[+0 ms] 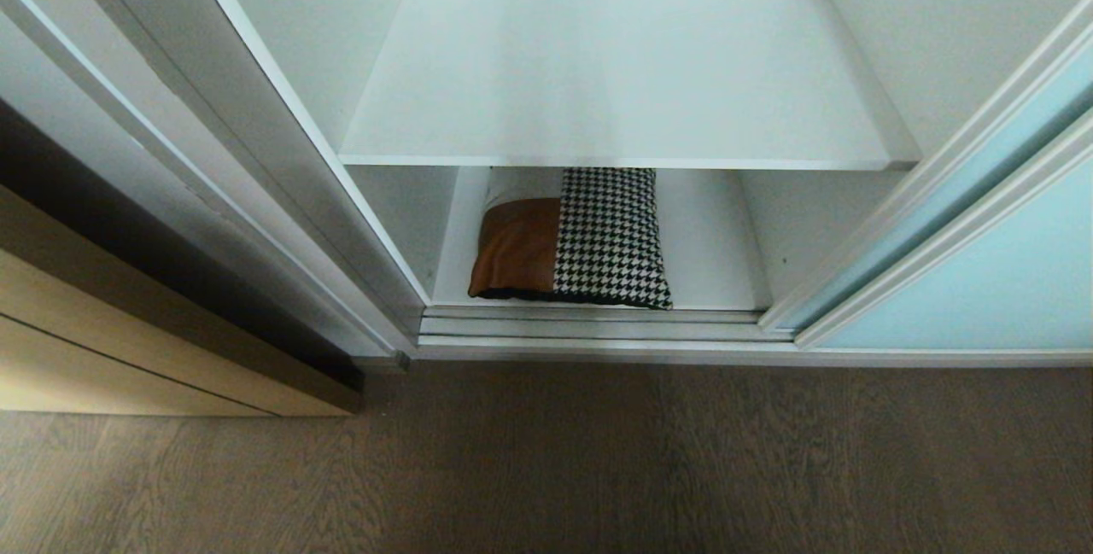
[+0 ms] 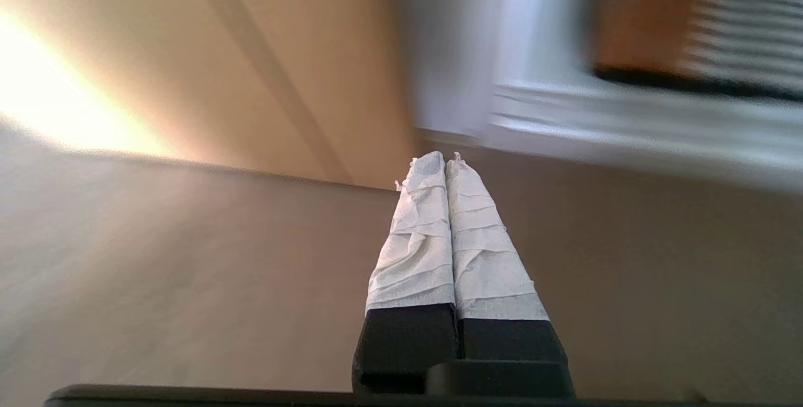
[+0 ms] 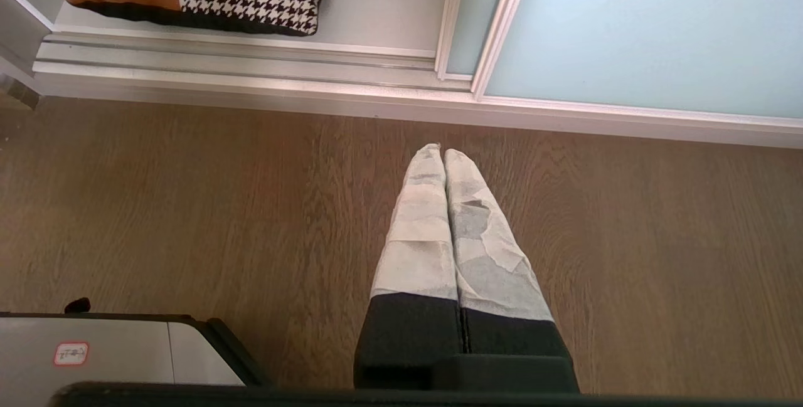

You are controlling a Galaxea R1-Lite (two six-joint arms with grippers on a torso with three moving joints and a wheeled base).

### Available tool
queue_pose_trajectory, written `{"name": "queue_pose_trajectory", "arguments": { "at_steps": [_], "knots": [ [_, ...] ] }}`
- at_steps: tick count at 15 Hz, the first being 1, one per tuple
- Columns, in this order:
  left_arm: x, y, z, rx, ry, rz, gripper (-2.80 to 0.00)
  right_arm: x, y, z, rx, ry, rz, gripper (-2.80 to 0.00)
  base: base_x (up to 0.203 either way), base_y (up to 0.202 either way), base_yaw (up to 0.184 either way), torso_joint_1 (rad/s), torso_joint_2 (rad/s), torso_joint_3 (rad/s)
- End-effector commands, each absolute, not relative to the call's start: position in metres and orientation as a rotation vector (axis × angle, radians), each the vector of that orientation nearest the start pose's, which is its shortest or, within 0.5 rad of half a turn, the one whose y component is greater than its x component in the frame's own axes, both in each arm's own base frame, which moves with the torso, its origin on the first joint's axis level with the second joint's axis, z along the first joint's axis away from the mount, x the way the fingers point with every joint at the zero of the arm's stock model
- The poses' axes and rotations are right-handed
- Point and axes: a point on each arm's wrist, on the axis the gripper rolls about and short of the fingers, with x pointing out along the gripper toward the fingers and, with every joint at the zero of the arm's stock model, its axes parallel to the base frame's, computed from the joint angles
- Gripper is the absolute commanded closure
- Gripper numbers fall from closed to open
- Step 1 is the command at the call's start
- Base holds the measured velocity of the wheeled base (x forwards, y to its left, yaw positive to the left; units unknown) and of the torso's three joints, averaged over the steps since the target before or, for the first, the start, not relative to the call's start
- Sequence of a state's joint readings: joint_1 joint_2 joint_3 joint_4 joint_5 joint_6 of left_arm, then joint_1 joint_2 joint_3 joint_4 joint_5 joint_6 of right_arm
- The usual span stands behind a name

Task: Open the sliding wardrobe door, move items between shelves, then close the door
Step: Open the door

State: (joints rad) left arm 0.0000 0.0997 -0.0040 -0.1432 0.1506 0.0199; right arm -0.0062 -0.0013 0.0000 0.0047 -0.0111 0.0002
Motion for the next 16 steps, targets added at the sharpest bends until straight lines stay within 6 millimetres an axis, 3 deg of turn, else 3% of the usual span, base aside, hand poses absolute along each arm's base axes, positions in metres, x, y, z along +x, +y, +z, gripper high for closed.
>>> {"name": "queue_pose_trajectory", "arguments": {
  "at_steps": [1,3,16],
  "knots": [
    [-0.022,0.001,0.085,0.023,-0.083,0.038,0.00,-0.023,0.000,0.075,0.000,0.005,-0.017,0.00,0.000,0.000,0.000,0.000,0.00,0.000],
    [-0.023,-0.001,0.075,0.055,0.006,-0.013,0.00,-0.023,0.000,0.075,0.000,0.005,-0.017,0.00,0.000,0.000,0.000,0.000,0.00,0.000],
    [-0.023,0.000,0.074,0.029,0.011,0.014,0.00,-0.023,0.000,0.075,0.000,0.005,-0.017,0.00,0.000,0.000,0.000,0.000,0.00,0.000]
  ]
}}
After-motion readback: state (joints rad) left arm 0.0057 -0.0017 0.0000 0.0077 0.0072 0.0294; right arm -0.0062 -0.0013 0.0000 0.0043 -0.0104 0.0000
